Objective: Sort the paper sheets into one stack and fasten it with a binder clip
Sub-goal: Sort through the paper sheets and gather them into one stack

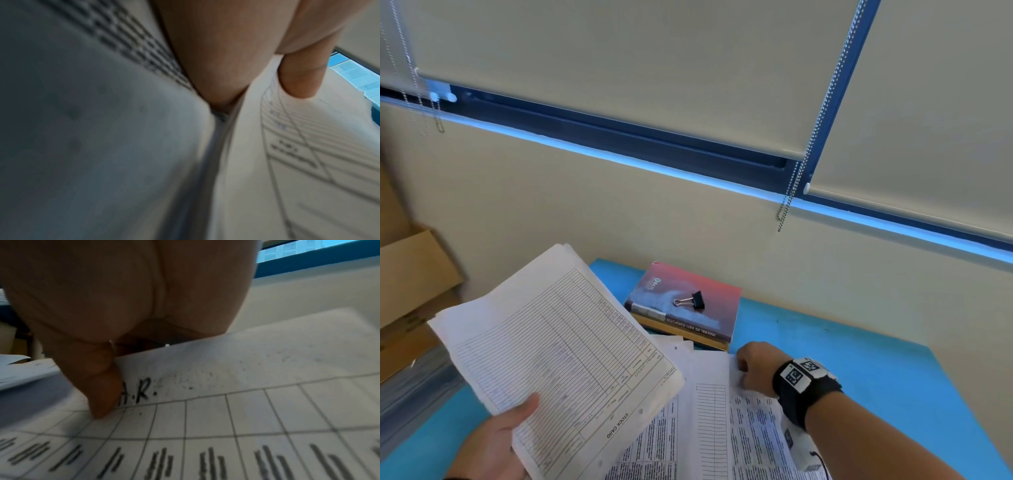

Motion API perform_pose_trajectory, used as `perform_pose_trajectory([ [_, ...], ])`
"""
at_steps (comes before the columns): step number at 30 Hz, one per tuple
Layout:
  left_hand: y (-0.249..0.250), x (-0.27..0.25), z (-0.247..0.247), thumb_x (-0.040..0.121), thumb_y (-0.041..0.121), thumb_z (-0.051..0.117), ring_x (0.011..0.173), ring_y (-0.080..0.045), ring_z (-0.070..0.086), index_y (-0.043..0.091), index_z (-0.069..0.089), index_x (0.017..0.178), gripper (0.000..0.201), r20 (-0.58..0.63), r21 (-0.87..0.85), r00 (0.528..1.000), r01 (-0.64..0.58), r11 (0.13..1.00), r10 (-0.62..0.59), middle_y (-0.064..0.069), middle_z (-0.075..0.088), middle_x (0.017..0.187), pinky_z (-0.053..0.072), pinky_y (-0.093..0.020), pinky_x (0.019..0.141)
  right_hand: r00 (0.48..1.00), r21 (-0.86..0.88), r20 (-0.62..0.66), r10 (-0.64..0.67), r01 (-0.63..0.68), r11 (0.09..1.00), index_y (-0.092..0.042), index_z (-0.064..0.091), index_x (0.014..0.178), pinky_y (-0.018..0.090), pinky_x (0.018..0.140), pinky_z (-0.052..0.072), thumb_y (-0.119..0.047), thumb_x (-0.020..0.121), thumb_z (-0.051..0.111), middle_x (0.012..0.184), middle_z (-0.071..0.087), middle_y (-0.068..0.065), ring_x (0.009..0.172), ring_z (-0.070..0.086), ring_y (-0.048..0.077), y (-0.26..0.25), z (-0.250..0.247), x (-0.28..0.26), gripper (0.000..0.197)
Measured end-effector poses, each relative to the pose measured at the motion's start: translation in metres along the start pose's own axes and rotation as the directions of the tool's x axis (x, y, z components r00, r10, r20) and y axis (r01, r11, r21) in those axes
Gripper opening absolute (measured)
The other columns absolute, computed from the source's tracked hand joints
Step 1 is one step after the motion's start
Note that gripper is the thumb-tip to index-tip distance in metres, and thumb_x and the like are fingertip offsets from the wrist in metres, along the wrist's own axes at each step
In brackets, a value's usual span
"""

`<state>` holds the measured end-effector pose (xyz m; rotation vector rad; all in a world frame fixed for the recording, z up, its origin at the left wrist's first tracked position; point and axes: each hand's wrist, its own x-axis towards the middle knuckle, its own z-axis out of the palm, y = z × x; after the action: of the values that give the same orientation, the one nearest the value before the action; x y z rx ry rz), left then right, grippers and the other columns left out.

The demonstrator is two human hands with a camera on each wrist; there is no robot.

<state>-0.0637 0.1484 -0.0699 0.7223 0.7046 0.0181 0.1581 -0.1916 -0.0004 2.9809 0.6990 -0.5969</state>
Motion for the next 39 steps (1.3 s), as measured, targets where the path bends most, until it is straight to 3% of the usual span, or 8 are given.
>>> perform_pose_trajectory([
  [7, 0.008, 0.018, -0.004, 0.100, 0.009, 0.046, 0.126, -0.048, 0.046, 0.008, 0.054, 0.129, 0.030, -0.147, 0.135, 0.988, -0.023, 0.991, 0.043, -0.028, 0.056, 0.129, 0.027, -0.066, 0.110, 0.951, -0.115, 0.128, 0.280, -0.267, 0.957, -0.011, 0.052, 0.064, 0.032, 0.078, 0.056, -0.021, 0.068, 0.064, 0.073, 0.058, 0.003, 0.080, 0.065, 0.025, 0.078, -0.014, -0.010, 0.016],
  [13, 0.003, 0.016, -0.007, 0.095, 0.018, 0.053, 0.123, -0.048, 0.050, 0.011, 0.059, 0.125, 0.031, -0.171, 0.153, 0.985, 0.005, 0.988, 0.022, -0.025, 0.062, 0.124, 0.029, -0.068, 0.107, 0.963, -0.021, 0.097, 0.251, -0.250, 0.968, -0.024, 0.049, 0.077, 0.023, 0.066, 0.038, -0.037, 0.072, 0.078, 0.092, 0.052, -0.003, 0.086, 0.051, 0.020, 0.083, -0.006, -0.029, 0.032],
  [18, 0.007, 0.044, -0.031, 0.091, 0.015, 0.061, 0.130, -0.046, 0.045, 0.018, 0.048, 0.139, 0.049, -0.294, 0.186, 0.951, -0.042, 0.982, 0.096, -0.023, 0.051, 0.138, 0.026, -0.066, 0.111, 0.977, 0.043, -0.005, 0.212, -0.212, 0.976, -0.021, 0.040, 0.064, 0.021, 0.052, 0.031, -0.029, 0.075, 0.077, 0.070, 0.046, -0.007, 0.078, 0.049, 0.020, 0.077, -0.002, -0.023, 0.039],
  [22, 0.009, 0.030, -0.016, 0.098, 0.008, 0.051, 0.120, -0.045, 0.050, -0.001, 0.043, 0.137, 0.041, -0.260, 0.187, 0.960, -0.059, 0.981, 0.108, -0.027, 0.054, 0.132, 0.029, -0.062, 0.110, 0.977, 0.129, -0.066, 0.201, -0.192, 0.973, -0.023, 0.048, 0.095, 0.025, 0.059, 0.038, -0.023, 0.076, 0.075, 0.092, 0.055, -0.003, 0.084, 0.053, 0.021, 0.076, -0.005, -0.029, 0.032],
  [27, 0.003, 0.001, 0.004, 0.098, 0.016, 0.049, 0.122, -0.048, 0.052, 0.014, 0.063, 0.117, 0.024, -0.109, 0.144, 0.994, -0.006, 0.990, 0.022, -0.026, 0.063, 0.121, 0.029, -0.070, 0.106, 0.980, 0.031, -0.015, 0.199, -0.199, 0.980, -0.021, 0.048, 0.136, 0.029, 0.093, 0.043, -0.026, 0.085, 0.069, 0.132, 0.053, 0.003, 0.114, 0.054, 0.023, 0.080, -0.025, -0.054, 0.055],
  [31, 0.000, -0.011, 0.020, 0.097, 0.008, 0.049, 0.116, -0.047, 0.057, 0.012, 0.063, 0.122, 0.029, -0.033, 0.103, 0.992, -0.114, 0.988, 0.118, -0.025, 0.066, 0.119, 0.039, -0.067, 0.100, 0.983, -0.004, -0.082, 0.165, -0.166, 0.986, -0.019, 0.059, 0.105, 0.021, 0.075, 0.035, -0.022, 0.085, 0.065, 0.109, 0.057, 0.004, 0.100, 0.056, 0.022, 0.080, -0.063, -0.090, 0.021],
  [34, 0.002, -0.021, 0.037, 0.095, 0.005, 0.052, 0.114, -0.044, 0.060, 0.010, 0.060, 0.128, 0.034, -0.041, 0.120, 0.979, -0.193, 0.974, 0.199, -0.021, 0.066, 0.122, 0.045, -0.060, 0.095, 0.975, -0.004, -0.180, 0.131, -0.133, 0.991, -0.020, 0.062, 0.116, 0.021, 0.082, 0.039, -0.023, 0.085, 0.065, 0.114, 0.062, 0.002, 0.103, 0.057, 0.020, 0.080, -0.098, -0.124, 0.032],
  [39, 0.027, -0.052, 0.083, 0.094, 0.004, 0.056, 0.102, -0.036, 0.065, 0.005, 0.065, 0.114, 0.022, 0.035, 0.301, 0.918, -0.386, 0.872, 0.395, -0.019, 0.068, 0.115, 0.046, -0.051, 0.096, 0.958, -0.120, -0.283, 0.034, -0.071, 0.990, -0.019, 0.064, 0.098, 0.020, 0.072, 0.038, -0.027, 0.090, 0.060, 0.095, 0.061, -0.011, 0.086, 0.056, 0.010, 0.064, -0.162, -0.194, 0.012],
])
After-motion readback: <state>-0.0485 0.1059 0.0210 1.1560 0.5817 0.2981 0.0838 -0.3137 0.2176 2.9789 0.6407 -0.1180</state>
